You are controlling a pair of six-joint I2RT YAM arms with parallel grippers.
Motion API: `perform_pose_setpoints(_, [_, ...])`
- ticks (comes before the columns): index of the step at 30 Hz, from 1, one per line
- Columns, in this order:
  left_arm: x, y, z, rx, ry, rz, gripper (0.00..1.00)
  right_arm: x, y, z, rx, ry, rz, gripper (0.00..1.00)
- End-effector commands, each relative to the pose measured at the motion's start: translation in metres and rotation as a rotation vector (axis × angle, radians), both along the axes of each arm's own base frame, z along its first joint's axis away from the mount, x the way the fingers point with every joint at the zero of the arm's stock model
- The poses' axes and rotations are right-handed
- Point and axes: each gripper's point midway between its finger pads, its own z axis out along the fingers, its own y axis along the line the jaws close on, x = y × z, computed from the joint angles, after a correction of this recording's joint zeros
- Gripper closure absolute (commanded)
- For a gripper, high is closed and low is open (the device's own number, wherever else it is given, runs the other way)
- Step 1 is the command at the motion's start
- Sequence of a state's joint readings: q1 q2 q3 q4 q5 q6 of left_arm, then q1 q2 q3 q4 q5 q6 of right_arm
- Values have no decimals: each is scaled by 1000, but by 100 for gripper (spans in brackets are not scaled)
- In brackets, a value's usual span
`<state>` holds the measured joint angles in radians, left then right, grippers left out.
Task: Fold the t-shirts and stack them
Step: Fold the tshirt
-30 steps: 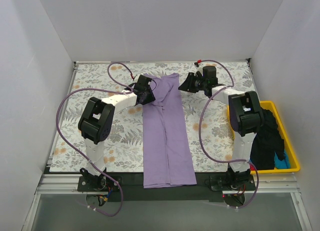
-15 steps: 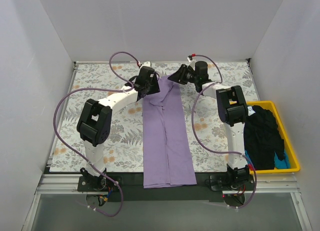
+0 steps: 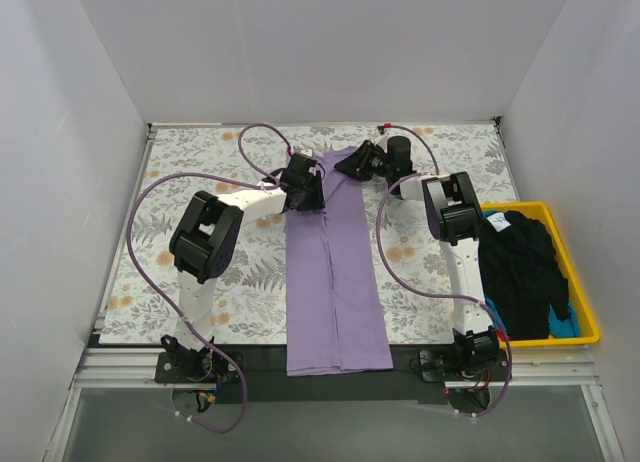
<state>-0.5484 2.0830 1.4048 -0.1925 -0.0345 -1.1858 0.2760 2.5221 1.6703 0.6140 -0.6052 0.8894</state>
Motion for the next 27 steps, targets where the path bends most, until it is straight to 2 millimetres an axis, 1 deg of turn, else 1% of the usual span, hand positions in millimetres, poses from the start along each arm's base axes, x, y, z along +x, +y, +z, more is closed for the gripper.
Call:
perform_pose_setpoints(1, [-7, 6, -14, 28, 48, -3, 68, 18, -33, 0, -1, -12, -93, 63])
perform_pose_setpoints(4, [-8, 2, -18, 25, 58, -22, 68, 26, -47, 6, 1, -22, -118, 63])
perform_pose_setpoints(7, [0, -2, -6, 16, 29, -35, 65, 36, -59, 23, 11, -53, -122, 63])
perform_pose_setpoints(8, [3, -3, -1, 22, 16, -38, 61, 39, -61, 33, 14, -71, -120, 63])
perform_pose_setpoints(9, [12, -7, 14, 9, -17, -37, 59, 38, -63, 38, 13, -77, -115, 63])
perform_pose_setpoints(10, [16, -8, 23, 6, -35, -35, 57, 38, -67, 56, 12, -106, -114, 63])
perform_pose_setpoints(11, [19, -9, 31, 3, -48, -34, 53, 33, -68, 59, -5, -115, -106, 63])
perform_pose_setpoints(12, [25, -13, 47, -14, -77, -29, 51, 29, -70, 64, -21, -125, -106, 62])
perform_pose_setpoints(13, [27, -14, 63, -32, -102, -26, 45, 22, -71, 88, -29, -151, -100, 62])
perform_pose_setpoints(14, [27, -14, 74, -41, -107, -21, 40, 16, -73, 97, -43, -160, -98, 62])
perform_pose_setpoints(15, [27, -13, 96, -63, -135, -8, 34, 3, -78, 85, -86, -143, -96, 62])
perform_pose_setpoints(16, [24, -11, 106, -73, -143, 2, 33, -9, -80, 109, -101, -162, -95, 61])
perform_pose_setpoints(17, [20, -7, 113, -71, -141, 14, 32, -20, -84, 108, -129, -144, -95, 61])
perform_pose_setpoints(18, [15, -2, 136, -90, -168, 35, 31, -30, -87, 110, -162, -133, -101, 61])
perform_pose_setpoints(19, [7, 5, 136, -81, -153, 52, 31, -48, -93, 119, -210, -154, -93, 61])
perform_pose_setpoints(20, [-3, 13, 136, -65, -128, 65, 31, -67, -97, 107, -261, -83, -87, 61])
perform_pose_setpoints(21, [-13, 19, 150, -76, -139, 74, 30, -76, -103, 105, -318, -74, -112, 61])
perform_pose_setpoints(22, [-28, 26, 138, -61, -103, 76, 30, -96, -101, 112, -389, -109, -77, 61])
perform_pose_setpoints(23, [-41, 29, 133, -52, -80, 70, 30, -116, -102, 102, -440, -51, -54, 61])
perform_pose_setpoints(24, [-53, 32, 141, -64, -86, 62, 30, -128, -104, 98, -489, -43, -46, 61])
perform_pose_setpoints(25, [-64, 33, 137, -73, -63, 56, 30, -148, -96, 102, -527, -75, -4, 62])
perform_pose_setpoints(26, [-82, 38, 118, -48, -5, 48, 30, -167, -95, 93, -572, -38, 27, 62])
perform_pose_setpoints(27, [-93, 40, 122, -55, -3, 41, 31, -176, -96, 90, -620, -36, 25, 63])
